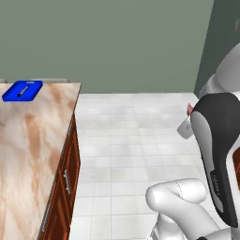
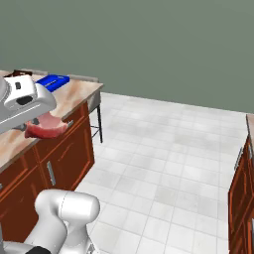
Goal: Gather the sweet potatos from the fridge and place them on a tray on the dining counter. Then gather the steaks from the fridge and place them on the other tray.
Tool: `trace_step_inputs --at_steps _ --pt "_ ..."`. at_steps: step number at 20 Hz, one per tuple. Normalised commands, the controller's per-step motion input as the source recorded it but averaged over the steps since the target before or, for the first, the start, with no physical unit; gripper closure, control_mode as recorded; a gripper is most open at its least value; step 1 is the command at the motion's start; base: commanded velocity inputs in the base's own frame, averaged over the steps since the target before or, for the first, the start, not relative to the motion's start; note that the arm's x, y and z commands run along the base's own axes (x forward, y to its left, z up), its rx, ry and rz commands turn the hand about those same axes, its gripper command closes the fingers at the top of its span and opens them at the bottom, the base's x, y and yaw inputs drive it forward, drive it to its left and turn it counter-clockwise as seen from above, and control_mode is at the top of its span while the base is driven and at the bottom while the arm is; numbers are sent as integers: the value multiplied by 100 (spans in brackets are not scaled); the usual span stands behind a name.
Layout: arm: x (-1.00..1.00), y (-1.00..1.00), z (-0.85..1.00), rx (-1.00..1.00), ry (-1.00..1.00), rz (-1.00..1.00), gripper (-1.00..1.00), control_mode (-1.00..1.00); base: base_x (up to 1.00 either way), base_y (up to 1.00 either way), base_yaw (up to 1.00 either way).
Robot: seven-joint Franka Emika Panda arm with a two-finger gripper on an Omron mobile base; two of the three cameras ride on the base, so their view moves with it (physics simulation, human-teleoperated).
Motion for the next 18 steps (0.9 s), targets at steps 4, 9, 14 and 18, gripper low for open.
trace_step_inputs --at_steps 4,9,14,18 --pt "0 0 0 0 0 0 100 100 100 4 6" --pt "0 0 0 0 0 0 100 100 100 -14 9" --pt "0 0 0 0 0 0 100 100 100 -41 15" --pt "0 0 0 0 0 0 100 100 100 -47 19"
